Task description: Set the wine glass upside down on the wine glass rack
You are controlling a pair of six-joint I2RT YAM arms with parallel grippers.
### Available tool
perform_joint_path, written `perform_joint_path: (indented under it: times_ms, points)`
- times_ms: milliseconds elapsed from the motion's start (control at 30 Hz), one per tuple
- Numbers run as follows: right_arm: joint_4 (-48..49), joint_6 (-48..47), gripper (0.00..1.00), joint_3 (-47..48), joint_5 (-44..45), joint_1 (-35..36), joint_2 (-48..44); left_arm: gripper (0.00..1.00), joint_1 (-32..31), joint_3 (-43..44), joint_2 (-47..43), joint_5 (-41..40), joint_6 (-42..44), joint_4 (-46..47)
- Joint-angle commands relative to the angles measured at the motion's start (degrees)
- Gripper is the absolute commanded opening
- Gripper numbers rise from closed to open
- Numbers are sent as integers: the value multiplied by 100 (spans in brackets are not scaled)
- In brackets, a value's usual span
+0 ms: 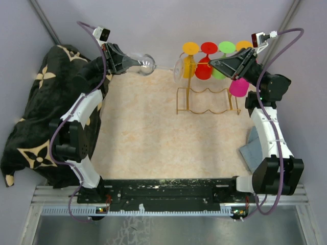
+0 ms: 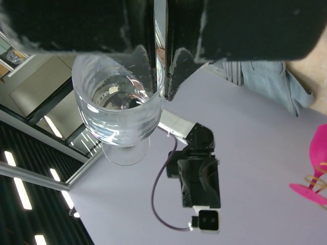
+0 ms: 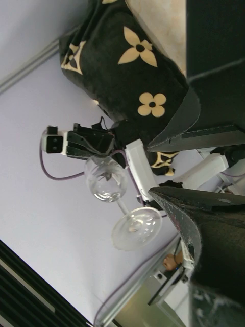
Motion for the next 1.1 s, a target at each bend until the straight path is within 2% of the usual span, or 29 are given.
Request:
perform_joint_path:
  times_ms: [0,267,400,733,1067]
  points:
    - [1592,962,35,341,-105,336,276,0,-41,499,97,-685,-560,1476]
    - [3036,2098,36,814,320,783,847,0,-118,630,46,-1036,-723,1450]
    - [3426,2539,36,1147,535,996,1133,0,-135,621,9,-1137,-758,1429]
    - [2866,2047,37,1636,601,1763,1379,0,-244,572,-116,-1061,-617,1291]
    - [2901,2155,38,2023,765,2128,1710,0,-267,462,-192,-1179,-627,1315]
